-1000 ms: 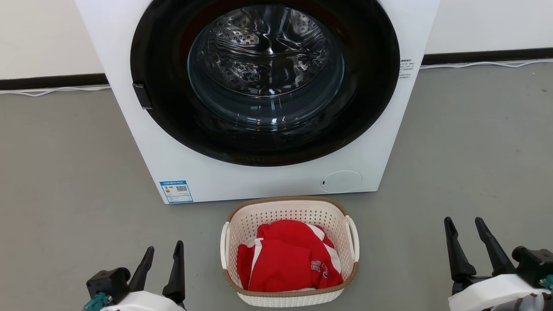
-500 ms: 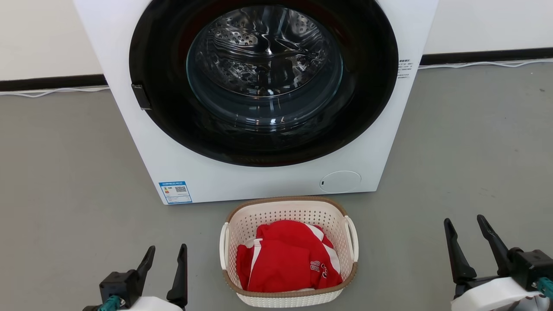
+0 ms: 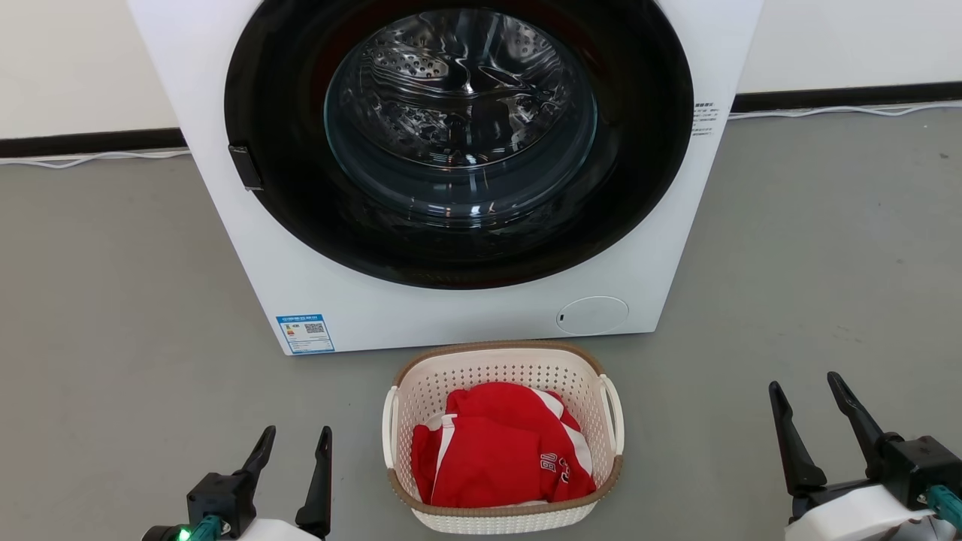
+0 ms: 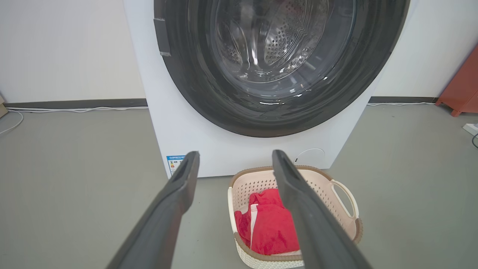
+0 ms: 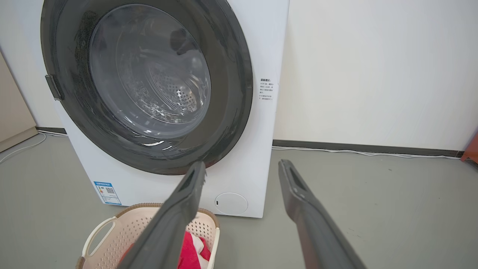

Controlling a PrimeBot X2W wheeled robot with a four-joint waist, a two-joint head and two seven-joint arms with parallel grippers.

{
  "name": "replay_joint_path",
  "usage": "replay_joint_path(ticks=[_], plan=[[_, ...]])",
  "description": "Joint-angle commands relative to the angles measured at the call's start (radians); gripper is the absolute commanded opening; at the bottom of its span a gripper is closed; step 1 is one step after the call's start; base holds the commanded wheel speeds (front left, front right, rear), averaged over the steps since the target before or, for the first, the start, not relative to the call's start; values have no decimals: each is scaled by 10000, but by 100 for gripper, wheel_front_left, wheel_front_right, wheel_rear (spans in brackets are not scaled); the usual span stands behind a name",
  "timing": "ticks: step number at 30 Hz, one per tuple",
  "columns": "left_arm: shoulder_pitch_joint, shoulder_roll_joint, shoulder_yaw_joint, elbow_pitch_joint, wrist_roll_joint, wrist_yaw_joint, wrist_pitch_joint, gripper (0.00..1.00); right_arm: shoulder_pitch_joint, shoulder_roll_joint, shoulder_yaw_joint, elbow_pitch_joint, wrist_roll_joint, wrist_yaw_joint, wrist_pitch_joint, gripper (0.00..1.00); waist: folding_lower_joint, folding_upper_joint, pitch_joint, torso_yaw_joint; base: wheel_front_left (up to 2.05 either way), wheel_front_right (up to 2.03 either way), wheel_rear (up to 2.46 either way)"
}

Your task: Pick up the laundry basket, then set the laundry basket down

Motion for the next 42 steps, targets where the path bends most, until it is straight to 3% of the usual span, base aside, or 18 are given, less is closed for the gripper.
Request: replay_joint_path(ticks=[1,12,22,33,42], plan=[[-245,102,319,-206,66,17,-107,100,-107,-215,154,-211,-56,63,-141,100,0,-1,1,7,0,0,0],[-325,102,290,-163,-94,28,-107,100,-197,-167,163,-227,-6,63,-141,100,0,-1,131,36,0,0,0],[-1391,102,10,621,-149,84,-107,100,-1105,-137,210,-89,116,63,-141,100,0,-1,1214,157,0,0,0],[-4417,102,-726,3631,-529,196,-107,100,-3725,-245,742,2530,509,63,-141,100,0,-1,3488,318,0,0,0],[-7107,102,-1132,6562,-677,399,-41,100,-5957,-199,1672,5399,782,63,-125,100,0,-1,5302,243,0,0,0]])
